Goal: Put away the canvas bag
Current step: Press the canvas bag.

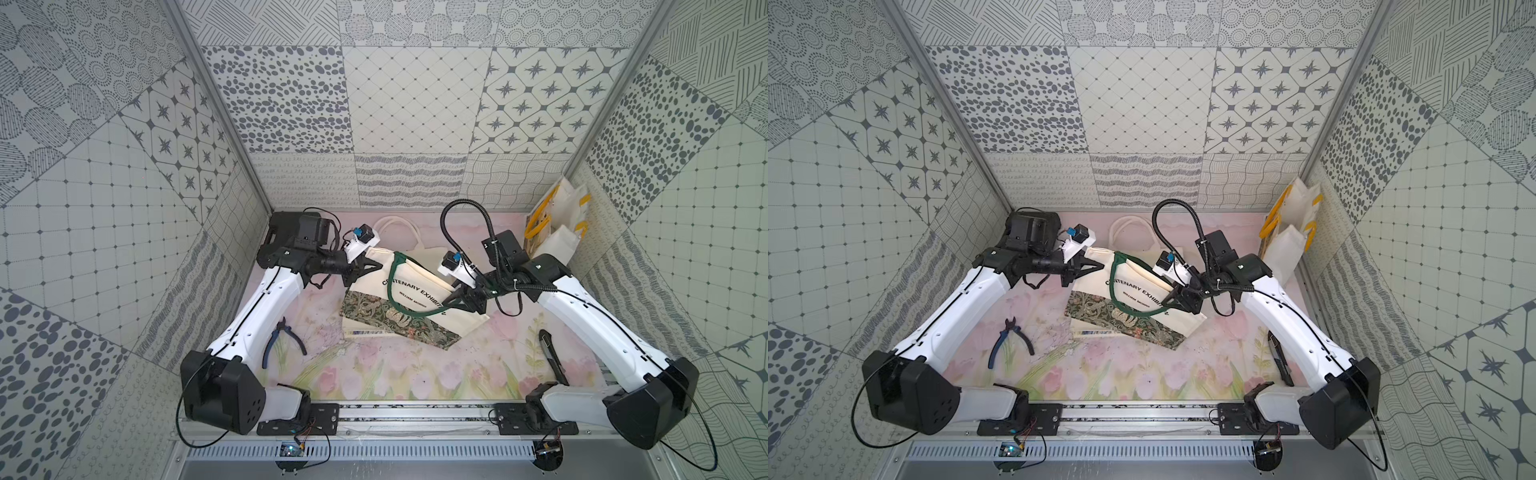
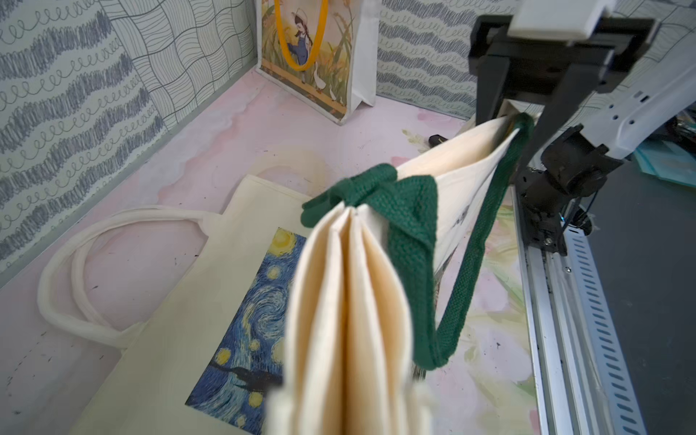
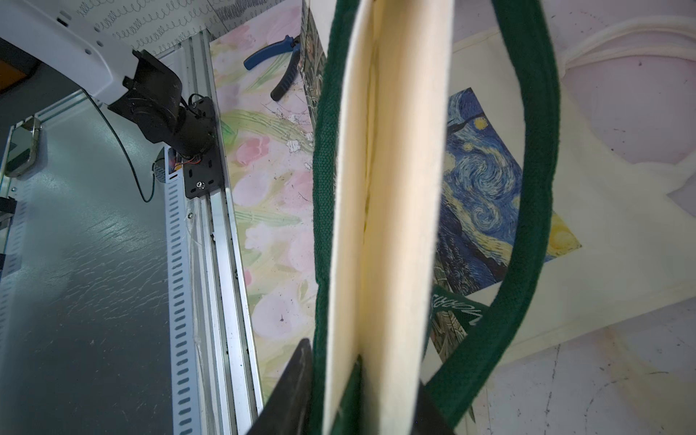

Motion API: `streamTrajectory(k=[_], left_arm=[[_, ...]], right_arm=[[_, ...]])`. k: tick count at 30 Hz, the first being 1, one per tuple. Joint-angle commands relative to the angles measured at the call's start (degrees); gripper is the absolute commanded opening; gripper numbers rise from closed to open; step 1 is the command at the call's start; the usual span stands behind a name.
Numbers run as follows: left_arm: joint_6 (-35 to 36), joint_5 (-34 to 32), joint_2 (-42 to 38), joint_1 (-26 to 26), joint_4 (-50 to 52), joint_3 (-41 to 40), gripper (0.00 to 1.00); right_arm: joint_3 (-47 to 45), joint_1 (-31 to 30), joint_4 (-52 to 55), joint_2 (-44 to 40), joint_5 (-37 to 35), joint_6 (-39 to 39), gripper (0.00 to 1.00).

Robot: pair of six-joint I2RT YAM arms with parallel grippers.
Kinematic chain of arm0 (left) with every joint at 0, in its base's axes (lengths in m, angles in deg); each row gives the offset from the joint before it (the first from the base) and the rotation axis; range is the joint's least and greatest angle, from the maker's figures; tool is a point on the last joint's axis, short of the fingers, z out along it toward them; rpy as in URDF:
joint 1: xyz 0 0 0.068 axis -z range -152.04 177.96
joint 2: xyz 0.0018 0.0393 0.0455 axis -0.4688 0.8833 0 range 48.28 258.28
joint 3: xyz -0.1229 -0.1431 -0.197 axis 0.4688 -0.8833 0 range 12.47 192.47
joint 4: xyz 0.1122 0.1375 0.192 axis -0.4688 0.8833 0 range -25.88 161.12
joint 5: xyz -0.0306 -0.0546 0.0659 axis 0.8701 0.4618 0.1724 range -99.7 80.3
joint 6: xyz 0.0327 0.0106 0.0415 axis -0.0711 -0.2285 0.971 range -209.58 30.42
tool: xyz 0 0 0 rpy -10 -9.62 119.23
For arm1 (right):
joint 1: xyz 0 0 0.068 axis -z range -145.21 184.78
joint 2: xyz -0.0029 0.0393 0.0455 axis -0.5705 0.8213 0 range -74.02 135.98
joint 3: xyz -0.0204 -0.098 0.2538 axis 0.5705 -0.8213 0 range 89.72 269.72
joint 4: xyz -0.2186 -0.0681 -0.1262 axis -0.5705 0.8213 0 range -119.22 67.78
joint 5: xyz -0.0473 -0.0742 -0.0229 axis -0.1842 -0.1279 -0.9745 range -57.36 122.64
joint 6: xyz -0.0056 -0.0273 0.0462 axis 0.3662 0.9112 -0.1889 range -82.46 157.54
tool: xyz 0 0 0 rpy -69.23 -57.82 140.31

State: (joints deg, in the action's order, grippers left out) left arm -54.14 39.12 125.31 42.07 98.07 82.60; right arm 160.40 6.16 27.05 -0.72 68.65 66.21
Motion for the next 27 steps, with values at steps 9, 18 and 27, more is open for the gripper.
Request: streamTrajectory(k=[9,18,27], left_arm=[[-2.7,-22.5,-1.6,-0.4,-7.1,-1.2,0.00],[-2.6,-22.9,-1.5,-0.4,-6.8,-1.3,0.00],[-3.5,-28.2,-2.0,-0.6,-7.9,-1.6,0.00]], right_arm=[[-6.5,-2.8,9.5,-5.9,-1.3,-1.6,0.32],[-6.8,-5.1,10.4,-6.9,-5.9,-4.9,0.37],[-2.2,-7.4,18.6,-3.6,-14.7,-5.6,0.36]])
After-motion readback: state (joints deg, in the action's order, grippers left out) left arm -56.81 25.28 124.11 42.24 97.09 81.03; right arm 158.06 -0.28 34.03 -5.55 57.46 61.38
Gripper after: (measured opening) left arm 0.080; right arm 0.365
